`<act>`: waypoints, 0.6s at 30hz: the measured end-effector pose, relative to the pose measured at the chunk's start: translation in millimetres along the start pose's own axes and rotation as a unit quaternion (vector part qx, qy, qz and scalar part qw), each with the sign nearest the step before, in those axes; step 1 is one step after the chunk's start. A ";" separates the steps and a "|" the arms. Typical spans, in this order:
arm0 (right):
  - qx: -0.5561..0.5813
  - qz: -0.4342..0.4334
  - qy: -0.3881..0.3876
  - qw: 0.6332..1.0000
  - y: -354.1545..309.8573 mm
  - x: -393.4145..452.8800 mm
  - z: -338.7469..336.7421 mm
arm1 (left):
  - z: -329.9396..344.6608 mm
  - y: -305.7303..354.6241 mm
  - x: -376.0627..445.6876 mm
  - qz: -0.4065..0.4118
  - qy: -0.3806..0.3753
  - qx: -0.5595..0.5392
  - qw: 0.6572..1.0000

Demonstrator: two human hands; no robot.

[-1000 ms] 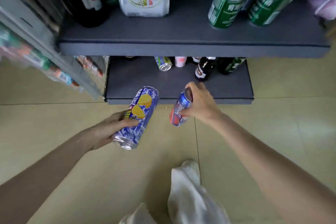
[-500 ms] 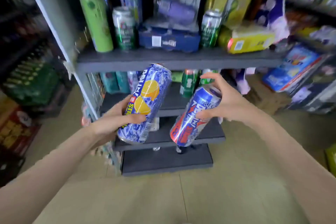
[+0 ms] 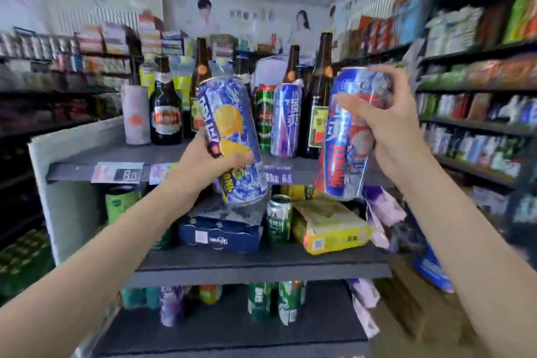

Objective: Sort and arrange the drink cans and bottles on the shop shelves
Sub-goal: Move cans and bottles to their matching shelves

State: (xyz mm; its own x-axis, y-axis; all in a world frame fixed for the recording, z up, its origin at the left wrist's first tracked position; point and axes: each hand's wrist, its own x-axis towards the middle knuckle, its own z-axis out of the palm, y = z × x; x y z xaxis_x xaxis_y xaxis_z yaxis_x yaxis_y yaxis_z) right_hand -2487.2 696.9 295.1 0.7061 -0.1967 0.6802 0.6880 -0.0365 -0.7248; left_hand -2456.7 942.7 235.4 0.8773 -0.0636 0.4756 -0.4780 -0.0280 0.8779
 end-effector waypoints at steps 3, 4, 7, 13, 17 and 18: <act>-0.017 -0.033 0.023 0.999 12.3 44.9 -1.9 | 18.6 3.3 33.6 0.010 0.073 0.015 0.997; -0.030 -0.036 0.024 0.999 18.7 56.7 0.5 | 23.5 2.4 44.4 0.010 0.100 0.019 0.995; -0.052 -0.033 -0.002 0.998 43.3 79.2 10.7 | 27.5 -6.1 73.4 -0.006 0.166 0.047 0.985; -0.045 -0.043 -0.101 0.993 66.4 90.0 52.6 | -3.7 -19.5 108.0 -0.039 0.236 0.104 0.965; -0.093 -0.056 -0.121 0.987 72.1 94.3 92.0 | -31.9 -32.9 120.1 -0.044 0.265 0.135 0.954; -0.112 -0.058 -0.117 0.985 75.9 96.3 100.5 | -37.1 -34.6 122.3 -0.046 0.270 0.140 0.951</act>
State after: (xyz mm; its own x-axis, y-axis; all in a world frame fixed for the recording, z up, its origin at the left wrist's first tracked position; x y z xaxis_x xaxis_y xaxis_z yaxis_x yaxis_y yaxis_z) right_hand -2350.3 773.7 316.6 0.6620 0.0514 0.7477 0.7307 -0.2664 -0.6286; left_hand -2331.3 972.9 265.2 0.7739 0.4720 0.4223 -0.3240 -0.2778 0.9043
